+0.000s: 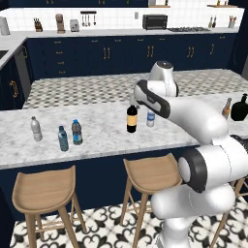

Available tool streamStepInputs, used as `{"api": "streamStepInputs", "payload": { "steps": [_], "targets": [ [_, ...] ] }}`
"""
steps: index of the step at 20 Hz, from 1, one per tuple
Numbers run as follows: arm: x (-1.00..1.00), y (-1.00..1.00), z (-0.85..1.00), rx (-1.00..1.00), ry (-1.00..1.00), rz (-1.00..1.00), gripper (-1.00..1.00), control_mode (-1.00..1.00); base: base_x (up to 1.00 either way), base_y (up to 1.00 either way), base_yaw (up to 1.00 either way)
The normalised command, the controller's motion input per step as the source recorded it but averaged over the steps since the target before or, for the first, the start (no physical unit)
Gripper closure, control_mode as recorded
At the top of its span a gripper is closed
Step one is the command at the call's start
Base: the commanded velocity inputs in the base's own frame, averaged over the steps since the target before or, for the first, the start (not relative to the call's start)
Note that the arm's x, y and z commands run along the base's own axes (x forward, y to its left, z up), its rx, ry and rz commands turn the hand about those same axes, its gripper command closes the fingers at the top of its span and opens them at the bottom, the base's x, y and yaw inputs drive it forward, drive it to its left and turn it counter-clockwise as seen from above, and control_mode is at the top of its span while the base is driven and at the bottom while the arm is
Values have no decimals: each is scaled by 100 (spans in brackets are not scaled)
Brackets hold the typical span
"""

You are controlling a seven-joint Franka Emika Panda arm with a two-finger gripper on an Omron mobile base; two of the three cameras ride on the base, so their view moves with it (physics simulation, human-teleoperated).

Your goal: Move the plastic bottles in the middle to the plastics group, and the glass bottles in the middle to the glass group.

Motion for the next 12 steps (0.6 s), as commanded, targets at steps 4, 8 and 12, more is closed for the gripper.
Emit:
{"api": "streamStepInputs", "payload": {
  "steps": [4, 8, 12],
  "targets": [
    [45, -15, 0, 0, -1, 10, -100, -100, 0, 0, 0],
    [37, -1, -19, 0, -12, 13, -100, -100, 0, 0, 0],
    [47, 9, -8, 0, -2, 9, -100, -100, 0, 0, 0]
  ]
}}
